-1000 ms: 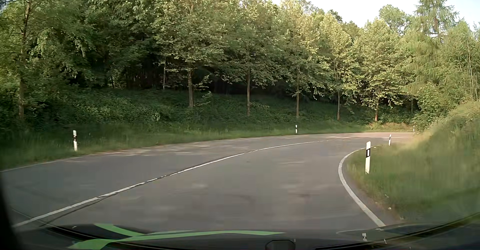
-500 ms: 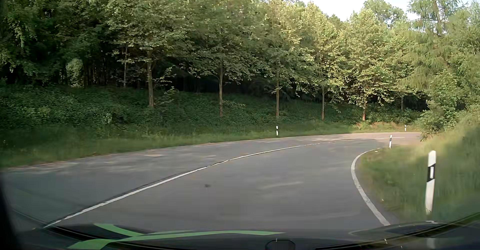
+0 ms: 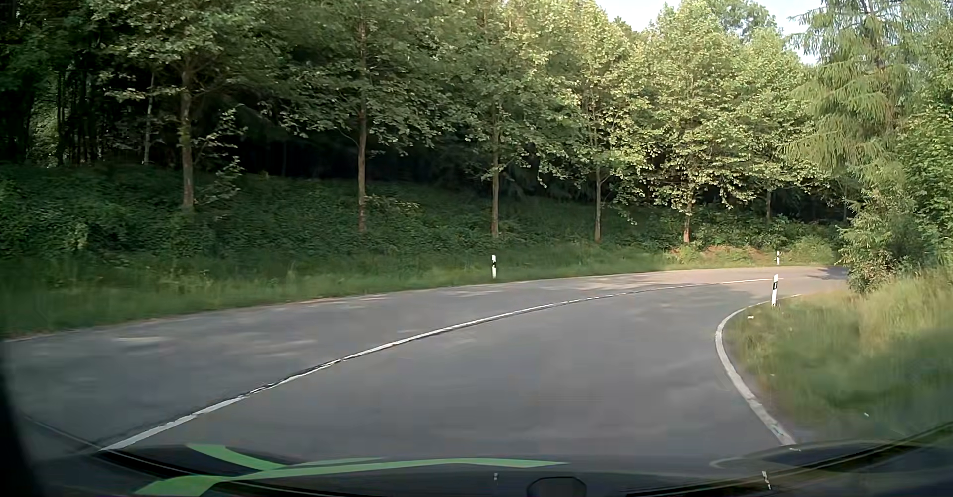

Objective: Follow the waypoints while adhering to traffic rules and regulations

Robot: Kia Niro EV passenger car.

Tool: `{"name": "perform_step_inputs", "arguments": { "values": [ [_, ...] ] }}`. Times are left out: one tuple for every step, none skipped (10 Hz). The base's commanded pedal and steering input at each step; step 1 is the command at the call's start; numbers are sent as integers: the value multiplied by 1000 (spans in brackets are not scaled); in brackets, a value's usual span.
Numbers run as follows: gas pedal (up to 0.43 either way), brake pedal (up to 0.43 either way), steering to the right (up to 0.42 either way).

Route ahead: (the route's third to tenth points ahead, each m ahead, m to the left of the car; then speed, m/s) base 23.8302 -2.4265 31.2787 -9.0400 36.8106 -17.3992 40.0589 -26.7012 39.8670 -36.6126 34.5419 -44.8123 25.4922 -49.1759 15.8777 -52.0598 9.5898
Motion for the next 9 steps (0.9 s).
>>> {"name": "perform_step_inputs", "arguments": {
  "values": [
    [20,0,94],
    [39,0,96],
    [39,0,101],
    [39,0,108],
    [39,0,112],
    [39,0,115],
    [39,0,118],
    [39,0,121],
    [39,0,127]
  ]
}}
